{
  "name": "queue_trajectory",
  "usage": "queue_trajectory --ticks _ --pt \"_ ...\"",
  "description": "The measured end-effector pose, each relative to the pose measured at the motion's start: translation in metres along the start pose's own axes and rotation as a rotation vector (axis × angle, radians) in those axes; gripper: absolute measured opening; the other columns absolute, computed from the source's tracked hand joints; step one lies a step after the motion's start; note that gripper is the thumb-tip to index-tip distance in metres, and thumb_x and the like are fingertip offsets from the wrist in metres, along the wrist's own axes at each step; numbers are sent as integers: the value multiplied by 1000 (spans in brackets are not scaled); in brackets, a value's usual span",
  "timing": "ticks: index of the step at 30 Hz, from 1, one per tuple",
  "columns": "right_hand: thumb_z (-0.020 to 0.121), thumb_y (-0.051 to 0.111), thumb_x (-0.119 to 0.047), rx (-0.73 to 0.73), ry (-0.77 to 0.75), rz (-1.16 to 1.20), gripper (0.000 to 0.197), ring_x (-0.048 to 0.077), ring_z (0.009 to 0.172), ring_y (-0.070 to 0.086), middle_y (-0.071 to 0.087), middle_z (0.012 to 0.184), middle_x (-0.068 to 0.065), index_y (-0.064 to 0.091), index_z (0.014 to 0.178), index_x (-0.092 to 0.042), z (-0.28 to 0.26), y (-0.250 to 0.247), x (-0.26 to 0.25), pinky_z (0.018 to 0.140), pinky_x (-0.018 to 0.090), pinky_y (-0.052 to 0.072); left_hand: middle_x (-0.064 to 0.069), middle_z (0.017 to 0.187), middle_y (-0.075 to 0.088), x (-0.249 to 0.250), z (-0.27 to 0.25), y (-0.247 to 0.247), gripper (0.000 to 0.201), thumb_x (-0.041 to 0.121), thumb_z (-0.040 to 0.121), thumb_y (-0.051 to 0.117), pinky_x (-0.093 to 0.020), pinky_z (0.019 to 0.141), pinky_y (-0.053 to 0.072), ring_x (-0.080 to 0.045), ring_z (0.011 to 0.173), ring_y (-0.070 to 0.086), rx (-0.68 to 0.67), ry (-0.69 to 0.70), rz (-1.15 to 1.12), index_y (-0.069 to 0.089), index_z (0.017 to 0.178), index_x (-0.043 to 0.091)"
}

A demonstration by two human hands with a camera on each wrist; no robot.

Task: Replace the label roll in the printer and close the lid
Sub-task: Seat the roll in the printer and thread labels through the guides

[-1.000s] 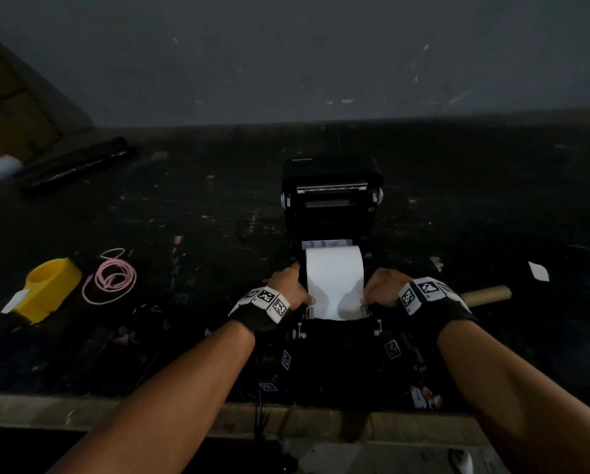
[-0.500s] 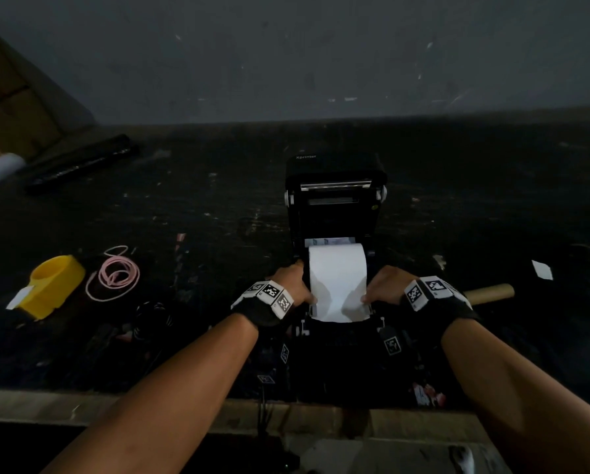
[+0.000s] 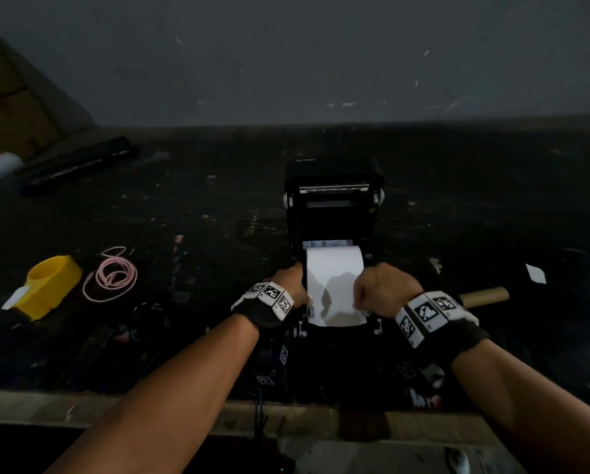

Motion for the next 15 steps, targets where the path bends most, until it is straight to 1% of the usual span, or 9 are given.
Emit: queue_trajectory --ticks 2,4,5,8,10,12,14,15 --pt "77 66 -36 -71 -140 -11 20 19 96 61 64 105 1 70 93 -25 -8 16 -13 80 30 51 -16 122 62 1 0 -1 72 21 70 76 -44 98 48 -34 111 59 -8 6 -20 40 130 10" --pt "80 63 -40 -81 -171 -16 27 17 100 59 62 110 -1 68 101 -25 -12 24 -12 80 25 47 -17 120 63 1 -3 -2 73 21 70 76 -46 98 47 -34 111 60 1 1 -31 38 131 10" --pt "81 61 -41 -69 -171 -28 29 16 102 58 62 111 -1 67 103 -24 -13 25 -11 81 25 46 -17 120 63 1 -5 -2 74 21 69 76 -47 98 46 -35 110 60 11 1 -36 37 131 10" --pt "83 58 -40 -29 -177 -45 28 19 104 58 62 111 1 68 102 -22 -16 29 -8 88 32 49 -18 119 64 1 -9 -1 82 22 68 77 -51 100 44 -36 111 59 31 15 -50 32 136 11" --pt "84 56 -41 -16 -196 -58 29 20 104 58 63 110 2 69 100 -21 -18 30 -8 90 34 49 -18 118 65 1 -13 -2 89 19 67 78 -51 100 44 -36 110 60 45 21 -76 27 140 13" --pt "86 54 -40 -9 -214 -73 29 19 105 57 62 112 1 69 102 -20 -21 30 -9 91 35 49 -17 113 66 5 -20 -9 91 17 69 77 -48 96 49 -35 104 63 103 54 -82 22 142 16" --pt "88 52 -38 -5 -244 -95 29 19 106 57 61 114 0 68 104 -20 -23 31 -11 91 35 48 -14 111 65 13 -32 -20 84 17 74 72 -45 91 52 -32 101 63 205 138 -50 22 142 20" --pt "89 51 -38 -5 -259 -102 29 19 106 57 61 113 0 68 105 -20 -25 31 -12 91 35 48 -12 114 63 19 -40 -24 78 18 77 70 -44 92 52 -30 103 62 245 194 -21 25 142 21"
Point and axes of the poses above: each hand's wrist, its own z-axis towards the middle knuckle, its own y-axis out of the palm, x = y × z, the point moved 8 cm from there along z, towards the middle knuckle
